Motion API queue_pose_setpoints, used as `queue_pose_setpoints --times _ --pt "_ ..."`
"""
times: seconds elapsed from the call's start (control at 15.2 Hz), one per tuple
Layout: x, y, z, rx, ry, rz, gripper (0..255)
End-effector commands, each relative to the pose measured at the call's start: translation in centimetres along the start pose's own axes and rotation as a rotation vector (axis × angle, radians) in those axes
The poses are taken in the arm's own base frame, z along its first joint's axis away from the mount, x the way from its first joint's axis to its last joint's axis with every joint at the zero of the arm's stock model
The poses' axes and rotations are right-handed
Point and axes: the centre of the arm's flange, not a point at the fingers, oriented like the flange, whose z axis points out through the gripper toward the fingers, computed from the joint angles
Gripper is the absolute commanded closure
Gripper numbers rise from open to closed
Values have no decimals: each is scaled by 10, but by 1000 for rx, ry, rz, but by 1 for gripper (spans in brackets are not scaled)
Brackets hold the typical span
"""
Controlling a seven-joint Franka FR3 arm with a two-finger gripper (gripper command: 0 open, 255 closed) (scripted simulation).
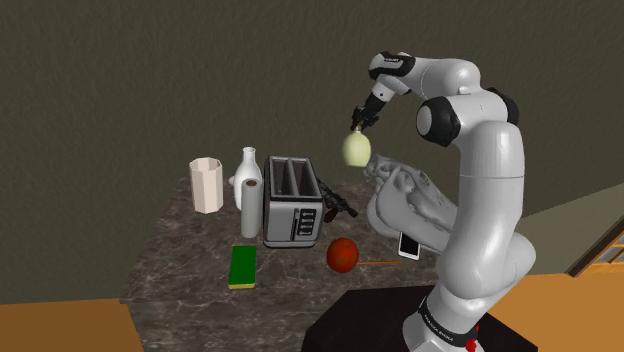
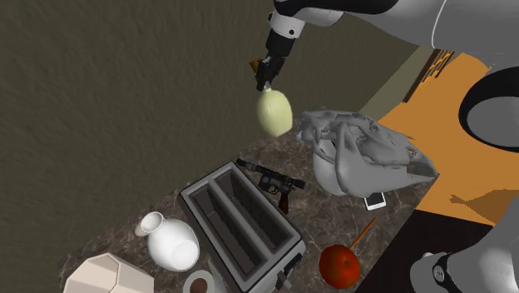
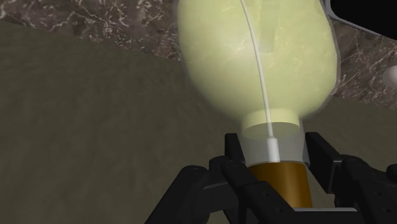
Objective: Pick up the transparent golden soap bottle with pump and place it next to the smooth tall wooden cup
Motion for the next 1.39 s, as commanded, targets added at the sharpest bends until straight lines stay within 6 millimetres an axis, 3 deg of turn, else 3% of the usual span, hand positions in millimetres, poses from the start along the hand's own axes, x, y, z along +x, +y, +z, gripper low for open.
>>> queue_pose_setpoints --times 0.0,1.19,1.32 --pt "2 -3 -11 0 0 0 255" --pt "22 -28 -96 0 0 0 255" --pt "16 -53 -93 0 0 0 255"
